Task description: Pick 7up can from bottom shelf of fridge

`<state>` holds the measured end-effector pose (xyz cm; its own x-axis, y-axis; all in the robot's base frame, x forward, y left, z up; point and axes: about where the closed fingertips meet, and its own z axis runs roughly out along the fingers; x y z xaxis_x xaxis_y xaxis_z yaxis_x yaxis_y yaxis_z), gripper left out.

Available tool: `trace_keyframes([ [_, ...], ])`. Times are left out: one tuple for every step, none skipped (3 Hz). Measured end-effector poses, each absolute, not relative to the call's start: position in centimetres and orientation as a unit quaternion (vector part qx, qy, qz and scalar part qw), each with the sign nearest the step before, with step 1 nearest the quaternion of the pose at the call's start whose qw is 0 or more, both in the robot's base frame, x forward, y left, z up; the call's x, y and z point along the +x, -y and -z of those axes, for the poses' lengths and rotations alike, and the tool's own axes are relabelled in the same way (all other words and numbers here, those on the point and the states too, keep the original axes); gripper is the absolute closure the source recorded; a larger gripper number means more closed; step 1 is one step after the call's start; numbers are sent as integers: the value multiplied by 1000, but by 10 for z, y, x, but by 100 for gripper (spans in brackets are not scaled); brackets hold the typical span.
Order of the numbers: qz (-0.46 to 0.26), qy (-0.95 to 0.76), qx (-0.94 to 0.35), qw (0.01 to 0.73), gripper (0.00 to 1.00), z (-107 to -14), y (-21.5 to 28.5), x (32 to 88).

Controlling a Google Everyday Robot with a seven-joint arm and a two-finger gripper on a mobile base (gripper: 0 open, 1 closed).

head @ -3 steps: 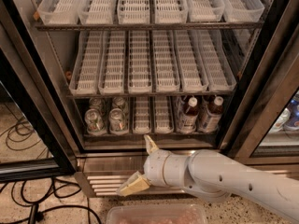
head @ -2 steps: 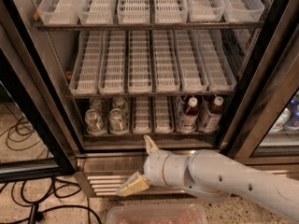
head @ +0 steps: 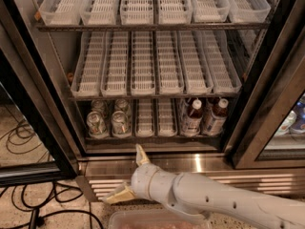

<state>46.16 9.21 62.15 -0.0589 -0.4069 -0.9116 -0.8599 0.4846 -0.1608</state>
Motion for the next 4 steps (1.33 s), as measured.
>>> trace_keyframes([
  [-210, -697, -418, 544, 0, -603, -111, 491],
  [-180, -701, -388, 571, 0, -596, -125, 515],
  [-144, -702, -372, 590, 0, -598, -141, 528],
  [-110, -709, -349, 602, 0, -599, -151, 542],
])
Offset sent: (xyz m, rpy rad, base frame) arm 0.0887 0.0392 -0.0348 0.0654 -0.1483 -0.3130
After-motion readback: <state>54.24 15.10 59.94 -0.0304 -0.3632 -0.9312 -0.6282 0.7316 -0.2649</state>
